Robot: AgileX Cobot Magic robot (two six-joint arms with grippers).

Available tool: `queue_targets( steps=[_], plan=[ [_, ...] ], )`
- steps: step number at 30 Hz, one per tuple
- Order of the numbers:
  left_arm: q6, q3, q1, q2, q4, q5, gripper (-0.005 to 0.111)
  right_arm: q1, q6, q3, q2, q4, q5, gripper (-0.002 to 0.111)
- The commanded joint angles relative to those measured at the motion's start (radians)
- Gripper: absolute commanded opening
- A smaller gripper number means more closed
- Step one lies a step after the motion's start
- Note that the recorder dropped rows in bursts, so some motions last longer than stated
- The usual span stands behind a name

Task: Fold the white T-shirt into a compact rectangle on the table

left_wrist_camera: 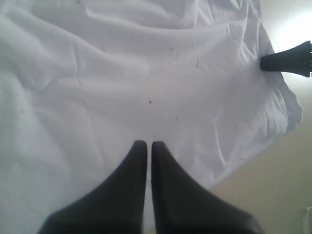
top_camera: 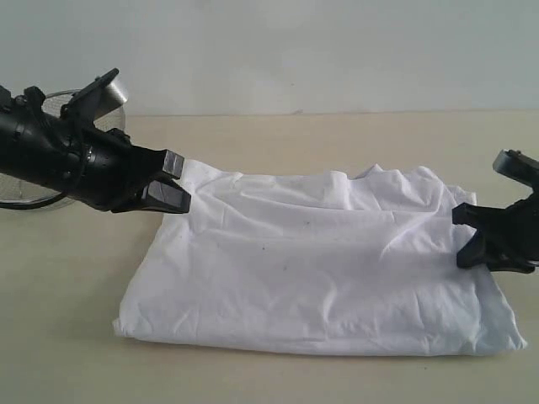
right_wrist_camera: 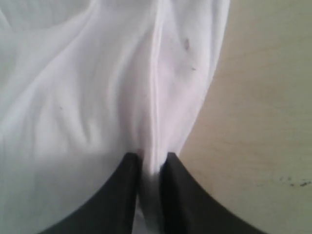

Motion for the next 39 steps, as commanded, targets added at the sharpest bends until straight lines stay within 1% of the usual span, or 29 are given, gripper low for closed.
queue_targets(
  steps=[1, 16, 23, 29, 33, 39],
  plan=[
    [0.011, 0.004, -0.002, -0.009, 0.001, -0.019, 0.004, -0.001, -0.006, 0.027, 0.035, -0.045, -0.017, 0.000],
    [0.023, 0.004, -0.002, -0.009, -0.007, -0.032, 0.004, 0.001, -0.050, 0.027, -0.050, 0.022, 0.013, 0.000],
    [0.023, 0.004, -0.002, -0.009, -0.007, -0.032, 0.004, 0.003, -0.153, 0.027, -0.083, 0.161, 0.035, 0.000],
    [0.023, 0.004, -0.002, -0.009, -0.007, -0.037, 0.004, 0.011, -0.162, -0.058, -0.109, 0.188, 0.168, 0.000],
    [0.023, 0.004, -0.002, -0.009, -0.007, -0.037, 0.004, 0.093, -0.151, -0.091, -0.113, 0.193, 0.178, 0.000],
    [0.023, 0.004, -0.002, -0.009, -0.001, -0.036, 0.004, 0.290, -0.139, -0.098, -0.114, 0.236, 0.127, 0.000]
  ],
)
